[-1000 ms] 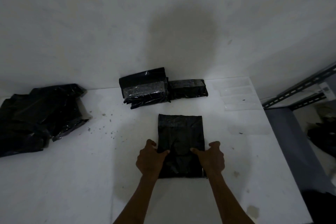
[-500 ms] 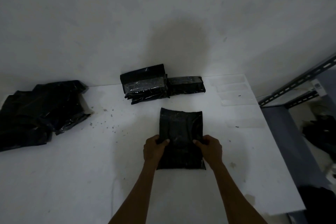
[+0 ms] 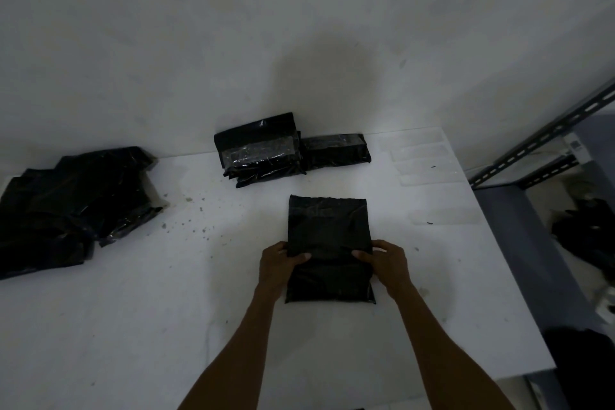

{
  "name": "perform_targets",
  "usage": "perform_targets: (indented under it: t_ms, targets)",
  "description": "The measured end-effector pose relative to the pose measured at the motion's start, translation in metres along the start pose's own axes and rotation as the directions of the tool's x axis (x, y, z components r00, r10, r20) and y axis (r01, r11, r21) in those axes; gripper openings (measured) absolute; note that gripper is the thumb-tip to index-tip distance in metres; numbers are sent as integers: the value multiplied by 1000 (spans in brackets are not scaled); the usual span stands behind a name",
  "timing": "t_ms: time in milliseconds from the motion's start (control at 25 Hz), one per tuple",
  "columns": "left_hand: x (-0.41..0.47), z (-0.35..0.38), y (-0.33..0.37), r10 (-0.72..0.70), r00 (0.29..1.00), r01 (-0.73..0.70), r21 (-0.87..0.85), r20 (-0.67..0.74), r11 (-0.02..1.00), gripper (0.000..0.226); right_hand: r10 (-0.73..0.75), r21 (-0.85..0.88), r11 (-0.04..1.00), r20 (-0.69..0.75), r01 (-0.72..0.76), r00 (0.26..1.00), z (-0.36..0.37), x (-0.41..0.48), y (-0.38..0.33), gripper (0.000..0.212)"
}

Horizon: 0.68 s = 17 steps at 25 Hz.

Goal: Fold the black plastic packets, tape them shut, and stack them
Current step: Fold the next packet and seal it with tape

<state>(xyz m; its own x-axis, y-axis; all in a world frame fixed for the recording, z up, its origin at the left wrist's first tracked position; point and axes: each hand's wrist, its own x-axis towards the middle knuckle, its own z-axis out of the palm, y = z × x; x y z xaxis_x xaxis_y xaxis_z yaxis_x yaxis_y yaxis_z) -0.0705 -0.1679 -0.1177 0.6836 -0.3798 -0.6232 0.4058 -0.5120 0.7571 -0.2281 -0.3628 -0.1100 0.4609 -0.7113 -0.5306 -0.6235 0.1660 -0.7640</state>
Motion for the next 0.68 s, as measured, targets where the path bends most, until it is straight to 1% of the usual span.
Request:
perform_targets:
  t_ms: [120,160,280,320,400,480,560,640,680]
  targets:
    - [0,-3,0,25,997,-29,59,69,998,69,-2,-3,1000,58,2,998,-3,2,2,43]
    - [1,-3,-1,36,997,-41,83,69,996,70,-6,-31,1000,57,7,998,-3,3,4,45]
    - [-1,0,-3,50,998,-53,104,23,993,55,-42,-80,996,8,42,999,-1,3,6,42]
    - [-3,0,-3,50,999,-51,103,18,993,55,-51,-90,995,1,51,999,0,3,8,40]
    - [-5,-2,-3,53,998,-56,93,32,994,65,-65,-77,995,8,65,998,0,2,12,40]
    - [-4,-4,-5,77,995,-85,128,65,988,72,-89,-102,991,8,89,996,0,1,14,40]
    - [-3,-3,-7,106,992,-118,201,69,972,64,-112,-151,982,-11,109,994,1,-1,12,41]
    - [-6,-2,-5,124,991,-131,208,45,969,54,-121,-143,983,-20,117,992,3,-2,9,41]
    - [-8,-1,-4,125,991,-131,198,40,971,52,-127,-137,983,-25,123,992,3,-3,10,41]
